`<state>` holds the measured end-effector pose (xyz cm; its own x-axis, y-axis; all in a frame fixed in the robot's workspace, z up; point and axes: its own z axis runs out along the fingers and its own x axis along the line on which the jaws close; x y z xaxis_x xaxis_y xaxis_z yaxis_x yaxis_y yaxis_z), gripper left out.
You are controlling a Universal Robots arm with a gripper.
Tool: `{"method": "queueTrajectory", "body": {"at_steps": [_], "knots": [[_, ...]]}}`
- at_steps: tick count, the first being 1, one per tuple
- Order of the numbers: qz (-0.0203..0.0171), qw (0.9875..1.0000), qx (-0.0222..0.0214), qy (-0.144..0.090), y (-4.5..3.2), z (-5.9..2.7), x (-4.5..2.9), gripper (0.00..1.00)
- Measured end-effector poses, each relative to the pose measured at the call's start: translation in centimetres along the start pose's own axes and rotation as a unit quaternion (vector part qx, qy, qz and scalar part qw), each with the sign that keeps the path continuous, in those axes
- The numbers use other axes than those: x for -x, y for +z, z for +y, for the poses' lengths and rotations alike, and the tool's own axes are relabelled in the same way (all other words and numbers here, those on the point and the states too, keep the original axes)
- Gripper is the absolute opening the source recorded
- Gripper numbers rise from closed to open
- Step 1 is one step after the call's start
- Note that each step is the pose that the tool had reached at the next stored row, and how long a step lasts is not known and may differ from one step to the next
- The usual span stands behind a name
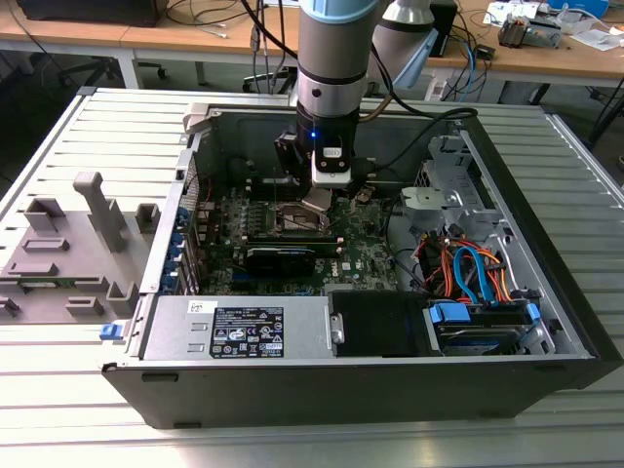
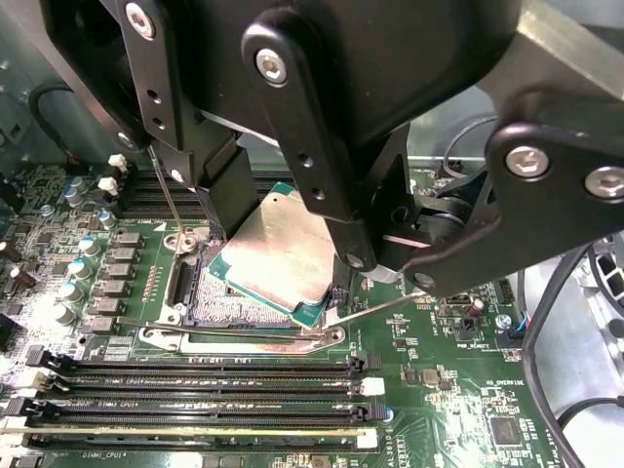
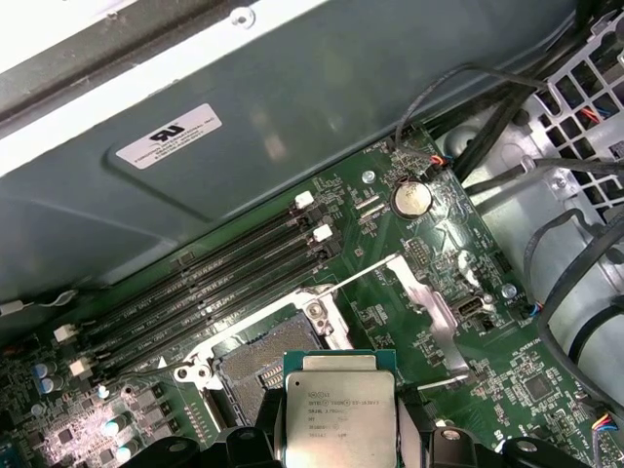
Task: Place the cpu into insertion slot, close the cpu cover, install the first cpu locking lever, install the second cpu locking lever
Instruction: 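Place the cpu into insertion slot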
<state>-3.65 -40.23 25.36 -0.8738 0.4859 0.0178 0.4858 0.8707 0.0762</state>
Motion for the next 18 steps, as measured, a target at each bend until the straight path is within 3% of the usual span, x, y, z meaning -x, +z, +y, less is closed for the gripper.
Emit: {"method": "queueTrajectory", "body": {"at_steps": [18], "knots": [[-0.0006,1.0,0.0002,0.008,0.01,0.0,0.0,0.55]]}}
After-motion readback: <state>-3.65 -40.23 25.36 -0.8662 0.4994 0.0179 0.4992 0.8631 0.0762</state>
